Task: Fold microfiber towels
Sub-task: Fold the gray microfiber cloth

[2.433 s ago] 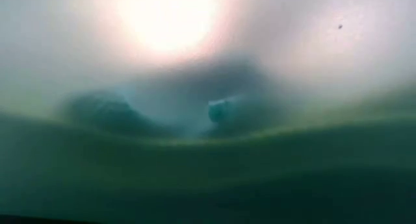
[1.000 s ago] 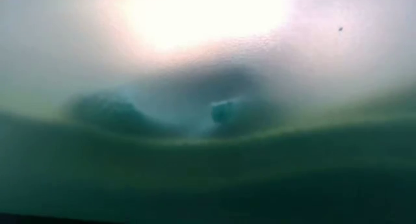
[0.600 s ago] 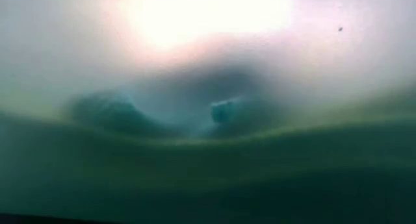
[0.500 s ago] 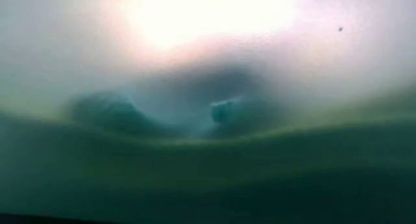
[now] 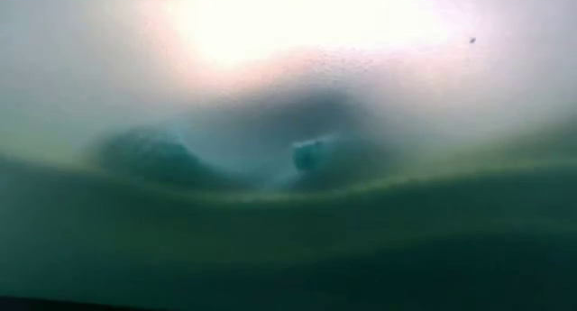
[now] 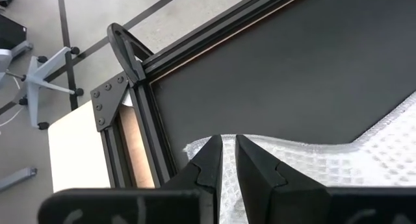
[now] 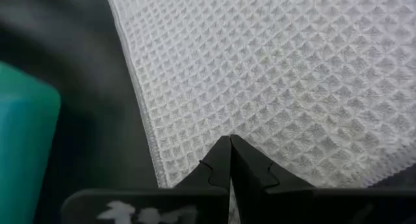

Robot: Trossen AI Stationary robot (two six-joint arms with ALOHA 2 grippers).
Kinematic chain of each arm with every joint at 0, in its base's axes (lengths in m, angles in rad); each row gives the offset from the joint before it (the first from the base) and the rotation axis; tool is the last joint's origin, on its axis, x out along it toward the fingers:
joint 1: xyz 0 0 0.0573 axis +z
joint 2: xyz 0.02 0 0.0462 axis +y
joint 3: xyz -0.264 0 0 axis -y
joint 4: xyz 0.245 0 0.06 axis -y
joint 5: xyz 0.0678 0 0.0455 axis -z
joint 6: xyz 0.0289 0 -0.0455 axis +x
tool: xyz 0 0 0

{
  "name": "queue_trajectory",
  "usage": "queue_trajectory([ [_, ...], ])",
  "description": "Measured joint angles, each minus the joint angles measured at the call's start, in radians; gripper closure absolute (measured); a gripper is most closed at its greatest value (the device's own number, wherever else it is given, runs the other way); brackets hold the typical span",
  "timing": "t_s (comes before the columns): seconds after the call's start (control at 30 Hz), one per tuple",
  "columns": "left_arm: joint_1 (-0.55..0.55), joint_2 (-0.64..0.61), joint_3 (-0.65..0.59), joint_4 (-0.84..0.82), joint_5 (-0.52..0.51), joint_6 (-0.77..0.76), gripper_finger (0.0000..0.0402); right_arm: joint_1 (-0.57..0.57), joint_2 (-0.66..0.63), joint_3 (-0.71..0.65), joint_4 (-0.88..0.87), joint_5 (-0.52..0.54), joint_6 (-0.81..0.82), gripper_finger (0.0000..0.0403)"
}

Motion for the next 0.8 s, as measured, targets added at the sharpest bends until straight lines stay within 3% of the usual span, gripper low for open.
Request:
queue_trajectory([
  [0.2, 0.0, 0.0, 0.0, 0.0, 0.008, 0.001, 0.0355, -0.011, -0.046, -0.054, -0.203, 0.018, -0.079, 0.0403],
  [0.37, -0.005, 0.0, 0.0, 0.0, 0.046, 0.004, 0.0355, -0.05, -0.149, -0.097, -0.413, 0.171, -0.167, 0.0403],
  [0.53, -0.02, 0.0, 0.0, 0.028, 0.08, 0.003, 0.0355, -0.097, -0.309, -0.163, -0.493, 0.268, -0.122, 0.0403],
  [0.63, -0.039, 0.0, 0.0, 0.136, 0.142, 0.005, 0.0355, -0.109, -0.404, -0.214, -0.499, 0.303, -0.059, 0.0403],
  [0.8, -0.09, 0.026, 0.0, 0.515, 0.352, 0.057, 0.0355, -0.111, -0.514, -0.259, -0.443, 0.312, 0.029, 0.0403],
])
